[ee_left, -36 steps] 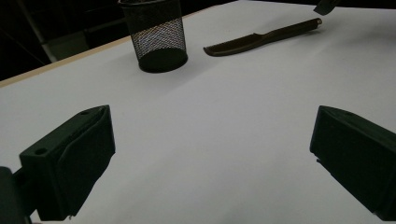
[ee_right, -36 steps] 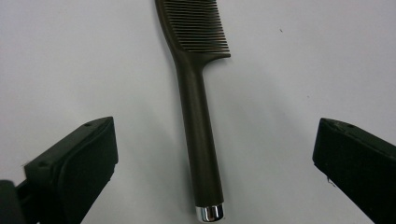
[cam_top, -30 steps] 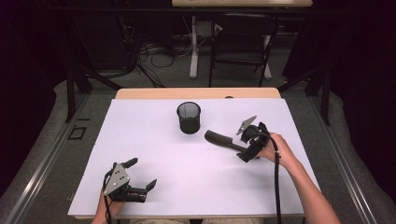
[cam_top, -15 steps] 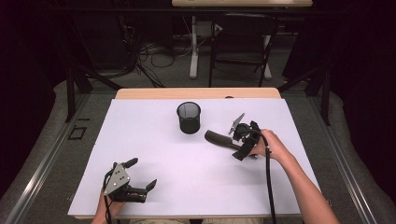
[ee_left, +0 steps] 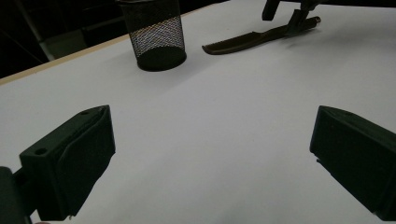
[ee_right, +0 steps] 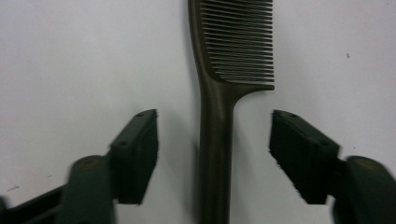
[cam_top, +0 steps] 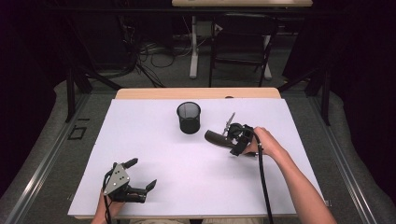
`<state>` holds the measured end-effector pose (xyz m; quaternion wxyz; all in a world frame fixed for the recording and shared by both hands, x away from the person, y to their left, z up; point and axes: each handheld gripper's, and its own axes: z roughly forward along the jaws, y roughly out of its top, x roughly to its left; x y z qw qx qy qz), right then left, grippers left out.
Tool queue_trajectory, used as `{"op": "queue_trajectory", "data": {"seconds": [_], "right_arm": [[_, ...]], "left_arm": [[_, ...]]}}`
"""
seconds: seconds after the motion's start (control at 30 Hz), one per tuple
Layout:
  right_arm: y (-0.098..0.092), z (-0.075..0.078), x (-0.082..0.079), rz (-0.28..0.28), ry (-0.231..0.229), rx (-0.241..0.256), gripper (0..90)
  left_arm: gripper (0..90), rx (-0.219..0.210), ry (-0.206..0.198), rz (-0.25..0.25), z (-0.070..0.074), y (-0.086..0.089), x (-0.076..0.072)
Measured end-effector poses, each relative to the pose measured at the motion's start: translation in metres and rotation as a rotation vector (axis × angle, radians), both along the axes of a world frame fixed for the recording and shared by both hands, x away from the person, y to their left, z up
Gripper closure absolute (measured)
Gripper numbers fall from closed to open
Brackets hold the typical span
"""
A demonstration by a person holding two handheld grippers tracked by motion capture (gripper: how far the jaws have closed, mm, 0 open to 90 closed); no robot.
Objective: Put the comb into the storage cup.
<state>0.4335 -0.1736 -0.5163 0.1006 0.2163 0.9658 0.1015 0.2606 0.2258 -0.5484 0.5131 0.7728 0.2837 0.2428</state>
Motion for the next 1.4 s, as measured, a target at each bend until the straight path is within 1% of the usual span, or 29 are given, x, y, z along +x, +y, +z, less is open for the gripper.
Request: {"op": "queue_trajectory", "data": {"seconds": [0.03, 0.07, 0.13, 0.17, 0.2, 0.23, 0.27, 0.3, 0.33, 0.4, 0.43, 0.57, 0.7, 0.73, 0.77, 0.8, 0.97, 1.0, 1.03, 1.07, 1.1, 1.13, 1.17, 1.2, 1.23, 1.27, 1.3, 1.33, 1.4], "right_arm": [[0.0, -0.001, 0.001, -0.004, 0.003, -0.006, 43.0], [0.0, -0.003, 0.003, 0.002, 0.005, -0.011, 45.5], [0.001, -0.005, 0.005, -0.009, 0.026, -0.026, 50.3], [0.002, -0.005, 0.007, 0.0, 0.041, -0.048, 52.0], [0.002, -0.008, 0.007, -0.004, 0.045, -0.036, 53.1], [0.002, -0.009, 0.008, -0.004, 0.039, -0.033, 54.9], [0.002, -0.01, 0.01, -0.001, 0.047, -0.032, 57.5], [0.002, -0.01, 0.01, -0.001, 0.047, -0.032, 57.5], [0.003, -0.011, 0.011, -0.007, 0.061, -0.029, 59.4], [0.003, -0.01, 0.012, 0.001, 0.06, -0.031, 59.8], [0.004, -0.01, 0.012, -0.004, 0.072, -0.037, 62.0], [0.004, -0.01, 0.014, 0.006, 0.087, -0.029, 64.7], [0.004, -0.01, 0.015, -0.005, 0.111, -0.026, 70.0], [0.004, -0.01, 0.015, -0.005, 0.111, -0.026, 70.0], [0.003, -0.012, 0.015, -0.008, 0.11, -0.002, 71.7], [0.003, -0.011, 0.016, -0.014, 0.122, -0.007, 72.0], [0.001, -0.01, 0.017, -0.03, 0.133, -0.001, 72.5], [0.0, -0.011, 0.017, -0.026, 0.123, 0.014, 72.6], [0.0, -0.011, 0.017, -0.026, 0.123, 0.014, 72.6], [-0.002, -0.009, 0.016, -0.051, 0.115, 0.024, 72.6], [-0.002, -0.009, 0.016, -0.051, 0.115, 0.024, 72.6], [-0.004, -0.007, 0.015, -0.064, 0.111, 0.052, 72.6], [-0.004, -0.007, 0.015, -0.064, 0.111, 0.052, 72.6], [-0.007, -0.005, 0.013, -0.068, 0.105, 0.074, 72.6], [-0.007, -0.005, 0.013, -0.068, 0.105, 0.074, 72.6], [-0.009, -0.003, 0.011, -0.071, 0.089, 0.094, 72.6], [-0.01, 0.0, 0.01, -0.073, 0.089, 0.091, 72.5], [-0.011, 0.0, 0.008, -0.074, 0.074, 0.109, 72.6], [-0.013, 0.001, 0.005, -0.081, 0.064, 0.131, 72.5]], "left_arm": [[0.0, 0.0, 0.0, 0.0, 0.0, 0.0, 0.0], [0.0, 0.001, 0.001, 0.0, 0.0, 0.0, 0.0], [0.0, 0.001, 0.001, 0.0, 0.0, 0.0, 0.0], [0.0, 0.0, 0.002, 0.001, 0.0, 0.0, 0.0], [0.0, 0.003, 0.002, -0.001, 0.0, 0.0, 0.0], [0.0, 0.004, 0.004, -0.001, 0.0, 0.0, 0.0], [0.0, 0.005, 0.006, -0.002, -0.001, 0.0, 0.001], [0.0, 0.005, 0.006, -0.002, -0.001, 0.0, 0.001], [0.0, 0.004, 0.006, -0.002, -0.001, 0.001, 0.001], [0.0, 0.006, 0.006, -0.003, -0.001, 0.001, 0.001], [0.0, 0.006, 0.006, -0.003, -0.001, 0.001, 0.001], [0.0, 0.005, 0.006, -0.004, -0.001, 0.001, 0.001], [0.0, 0.004, 0.006, -0.003, 0.0, 0.001, 0.001], [0.0, 0.004, 0.006, -0.004, 0.0, 0.001, 0.001], [0.0, 0.004, 0.006, -0.004, 0.0, 0.001, 0.0], [0.0, 0.003, 0.006, -0.003, 0.0, 0.001, 0.0], [0.0, 0.002, 0.006, -0.003, 0.0, 0.001, 0.0], [0.0, 0.003, 0.005, -0.003, 0.0, 0.001, 0.0], [0.0, 0.003, 0.005, -0.003, 0.0, 0.001, 0.0], [0.0, 0.003, 0.003, -0.004, 0.0, 0.001, 0.0], [0.0, 0.003, 0.003, -0.004, 0.0, 0.001, 0.0], [0.0, 0.002, 0.004, -0.003, 0.0, 0.001, 0.0], [0.0, 0.003, 0.002, -0.003, 0.0, 0.001, 0.0], [0.0, 0.002, 0.002, -0.002, 0.0, 0.001, 0.0], [0.0, 0.003, 0.0, -0.003, 0.0, 0.001, 0.0], [0.0, 0.002, 0.001, -0.002, 0.0, 0.001, 0.0], [0.0, 0.002, 0.001, -0.001, 0.0, 0.001, 0.0], [0.0, 0.0, 0.002, -0.001, 0.0, 0.001, 0.0], [0.0, 0.002, 0.002, -0.001, 0.0, 0.001, 0.0]]}}
